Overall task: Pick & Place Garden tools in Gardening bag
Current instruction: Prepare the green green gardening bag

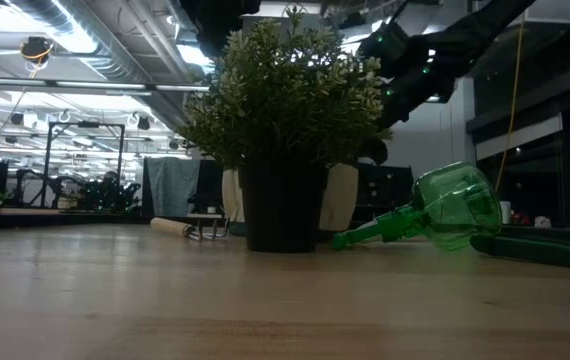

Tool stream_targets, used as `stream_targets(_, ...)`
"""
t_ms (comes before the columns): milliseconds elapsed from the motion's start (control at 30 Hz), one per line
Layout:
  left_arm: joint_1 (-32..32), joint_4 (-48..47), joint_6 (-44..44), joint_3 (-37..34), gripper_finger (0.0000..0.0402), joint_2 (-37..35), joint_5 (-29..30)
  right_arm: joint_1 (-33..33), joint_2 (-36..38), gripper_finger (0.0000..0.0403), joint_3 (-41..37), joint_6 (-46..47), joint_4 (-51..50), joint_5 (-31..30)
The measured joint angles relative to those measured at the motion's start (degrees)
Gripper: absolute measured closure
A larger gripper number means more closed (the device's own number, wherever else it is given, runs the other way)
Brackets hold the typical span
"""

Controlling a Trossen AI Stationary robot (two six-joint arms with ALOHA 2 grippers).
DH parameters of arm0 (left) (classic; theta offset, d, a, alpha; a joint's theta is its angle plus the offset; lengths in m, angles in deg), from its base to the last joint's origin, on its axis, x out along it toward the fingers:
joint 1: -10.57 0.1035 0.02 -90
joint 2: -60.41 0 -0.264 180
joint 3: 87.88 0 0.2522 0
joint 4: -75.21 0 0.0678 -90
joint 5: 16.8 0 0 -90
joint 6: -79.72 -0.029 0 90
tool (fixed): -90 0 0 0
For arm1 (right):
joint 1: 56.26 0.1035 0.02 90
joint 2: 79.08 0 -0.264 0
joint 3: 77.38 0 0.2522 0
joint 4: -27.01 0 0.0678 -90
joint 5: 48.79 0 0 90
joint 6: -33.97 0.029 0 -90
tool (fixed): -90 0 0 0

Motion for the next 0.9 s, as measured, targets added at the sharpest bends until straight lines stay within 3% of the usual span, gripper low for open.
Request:
stream_targets(100, 0.0, -0.2, 0.0, 0.0, 0.0233, 0.0, 0.0, 0.0, 0.0, 0.0243, 0.0, 0.3, 4.7, 1.2)
stream_targets(300, 0.0, -0.3, 0.0, 0.0, 0.0233, 0.0, 0.0, 0.3, 0.0, 0.0243, 0.0, 0.6, 14.7, 10.7)
stream_targets(667, -0.1, 6.1, 1.7, 0.0, 0.0233, 2.6, -0.8, 4.0, 0.0, 0.0243, 0.0, 0.4, 18.0, 10.9)
stream_targets(900, -0.1, 7.5, 1.9, 0.0, 0.0233, 6.4, -9.5, 5.9, 0.0, 0.0243, 0.0, 0.0, 17.9, 10.9)
